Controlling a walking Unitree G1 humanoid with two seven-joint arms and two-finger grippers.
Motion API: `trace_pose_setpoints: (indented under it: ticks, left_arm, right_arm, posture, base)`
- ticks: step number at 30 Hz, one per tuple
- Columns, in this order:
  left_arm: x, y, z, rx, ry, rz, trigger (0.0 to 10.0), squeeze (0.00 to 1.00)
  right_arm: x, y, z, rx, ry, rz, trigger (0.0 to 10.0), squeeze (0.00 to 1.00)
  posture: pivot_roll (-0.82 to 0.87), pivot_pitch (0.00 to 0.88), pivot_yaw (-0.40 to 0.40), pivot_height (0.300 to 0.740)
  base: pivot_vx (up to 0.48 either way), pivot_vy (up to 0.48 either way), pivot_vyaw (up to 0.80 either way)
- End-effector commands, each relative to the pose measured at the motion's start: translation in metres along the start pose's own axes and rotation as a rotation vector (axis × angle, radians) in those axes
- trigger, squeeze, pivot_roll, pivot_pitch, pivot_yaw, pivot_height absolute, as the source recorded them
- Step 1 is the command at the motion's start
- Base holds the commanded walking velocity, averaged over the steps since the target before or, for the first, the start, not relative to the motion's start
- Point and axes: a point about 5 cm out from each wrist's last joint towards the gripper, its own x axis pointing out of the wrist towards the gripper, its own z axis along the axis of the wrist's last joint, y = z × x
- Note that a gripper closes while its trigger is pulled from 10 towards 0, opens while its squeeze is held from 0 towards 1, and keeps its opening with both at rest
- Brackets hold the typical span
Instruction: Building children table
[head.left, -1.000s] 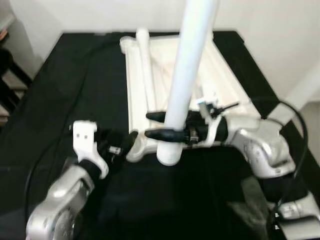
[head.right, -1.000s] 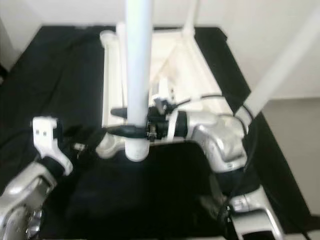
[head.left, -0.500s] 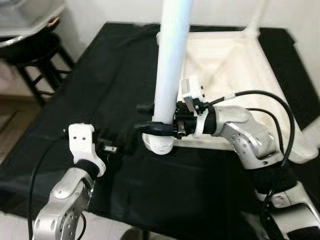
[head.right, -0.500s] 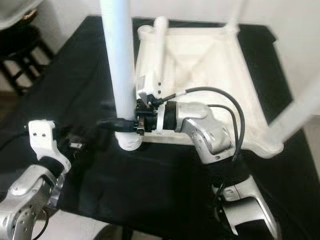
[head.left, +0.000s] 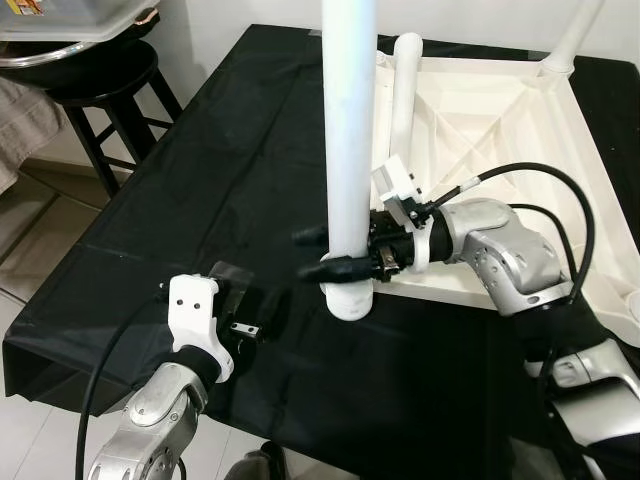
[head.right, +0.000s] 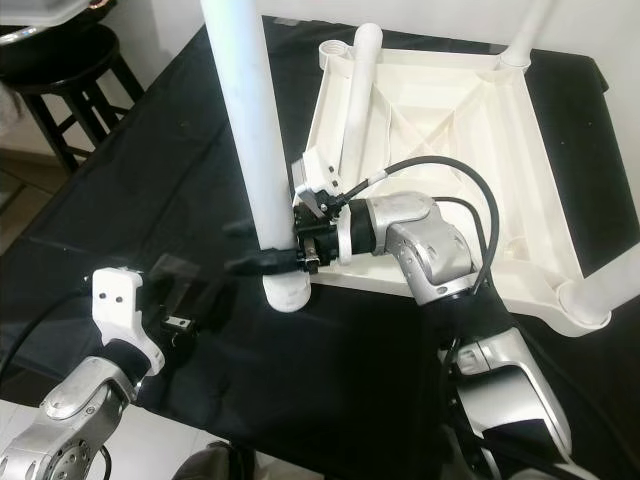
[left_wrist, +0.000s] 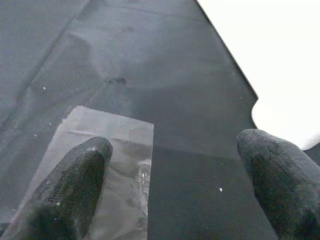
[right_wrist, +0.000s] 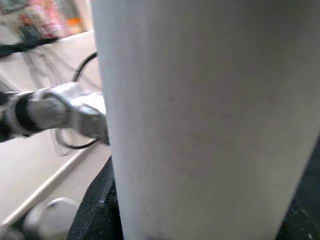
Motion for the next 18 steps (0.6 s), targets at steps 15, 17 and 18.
trace_pose_setpoints:
  ticks: [15, 17, 18]
  left_arm:
    - [-0.016, -0.02, 0.0, 0.062, -0.003, -0.144, 10.0, 0.0]
    - [-0.016, -0.02, 0.001, 0.06, -0.003, -0.143, 10.0, 0.0]
    - [-0.016, -0.02, 0.001, 0.06, -0.003, -0.143, 10.0, 0.0]
  right_arm:
    - [-0.011, -0.025, 0.005, 0.154, -0.144, 0.011, 10.0, 0.0]
    - [-0.013, -0.025, 0.004, 0.16, -0.135, 0.02, 10.0, 0.0]
    - [-0.013, -0.025, 0.004, 0.16, -0.135, 0.02, 10.0, 0.0]
  posture:
    - [0.04, 0.415, -0.009, 0.74]
    - [0.04, 0.416, -0.009, 0.74]
    - [0.04, 0.416, -0.009, 0.74]
  base:
    - [0.0, 0.0, 0.0]
    - [0.0, 0.0, 0.0]
    - [0.0, 0.0, 0.0]
